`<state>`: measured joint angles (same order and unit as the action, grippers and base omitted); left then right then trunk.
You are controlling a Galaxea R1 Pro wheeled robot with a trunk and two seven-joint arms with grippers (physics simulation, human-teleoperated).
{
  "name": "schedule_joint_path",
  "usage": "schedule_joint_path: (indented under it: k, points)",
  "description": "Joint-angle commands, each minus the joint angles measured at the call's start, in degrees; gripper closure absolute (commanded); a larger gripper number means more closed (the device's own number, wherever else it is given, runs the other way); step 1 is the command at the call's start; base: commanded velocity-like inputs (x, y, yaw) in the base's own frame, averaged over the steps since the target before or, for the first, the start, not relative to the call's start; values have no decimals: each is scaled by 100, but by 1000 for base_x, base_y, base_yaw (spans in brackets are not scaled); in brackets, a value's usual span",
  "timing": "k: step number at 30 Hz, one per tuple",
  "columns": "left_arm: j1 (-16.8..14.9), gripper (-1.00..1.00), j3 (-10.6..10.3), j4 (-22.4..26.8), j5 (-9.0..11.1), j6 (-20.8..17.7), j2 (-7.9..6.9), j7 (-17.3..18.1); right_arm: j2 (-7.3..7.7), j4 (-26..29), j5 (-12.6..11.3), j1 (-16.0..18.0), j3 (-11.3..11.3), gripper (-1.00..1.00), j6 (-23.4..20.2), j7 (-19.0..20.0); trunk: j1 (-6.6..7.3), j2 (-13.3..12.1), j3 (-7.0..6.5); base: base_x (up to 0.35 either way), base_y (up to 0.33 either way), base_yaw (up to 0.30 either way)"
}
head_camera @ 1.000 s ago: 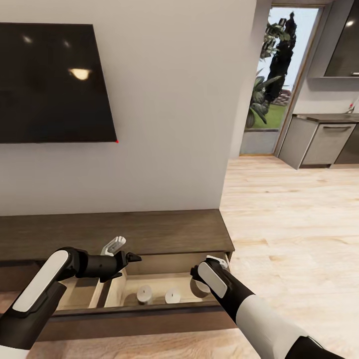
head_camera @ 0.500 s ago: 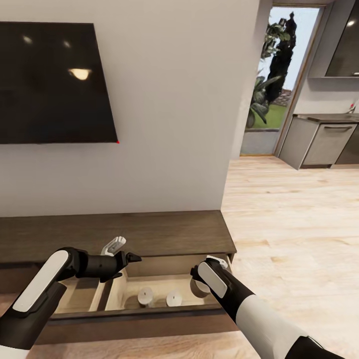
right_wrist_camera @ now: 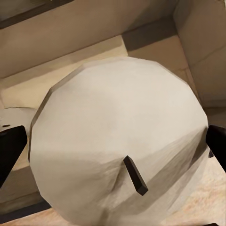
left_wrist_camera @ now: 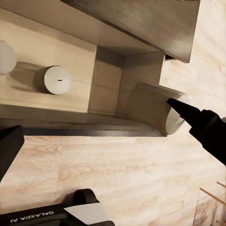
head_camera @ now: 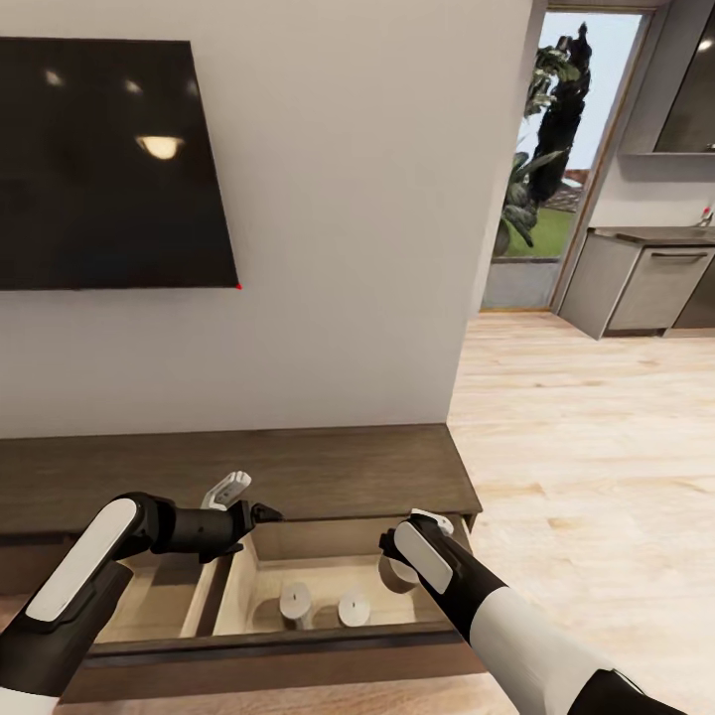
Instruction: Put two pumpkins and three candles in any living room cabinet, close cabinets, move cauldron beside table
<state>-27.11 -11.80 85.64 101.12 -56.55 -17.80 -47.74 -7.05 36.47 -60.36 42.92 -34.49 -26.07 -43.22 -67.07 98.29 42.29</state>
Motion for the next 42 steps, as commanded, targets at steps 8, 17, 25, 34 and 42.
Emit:
schedule_joint_path:
  k: [8,17,25,34,42]
  points:
    - [-5,-100,-6,5,56,8,-4,-60,9,1,-43,6,-22,100,-21,-38,-22,43,23,12,6,0]
    - [-5,-100,-6,9,51,11,-1,-60,5,-16,87,6,-22,100,-22,-158,-220,404,185,0,0,0]
    - [-5,-100,-6,13,48,12,5,-74,2,-19,315,6,-22,100,-14,-214,-395,725,329,0,0,0]
    - [-5,-100,-6,14,48,12,5,-85,1,-119,356,6,-22,100,-4,-214,-593,1086,490,0,0,0]
    - [-5,-100,-6,22,48,12,5,-86,1,-125,358,6,-22,100,5,-210,-769,1407,634,0,0,0]
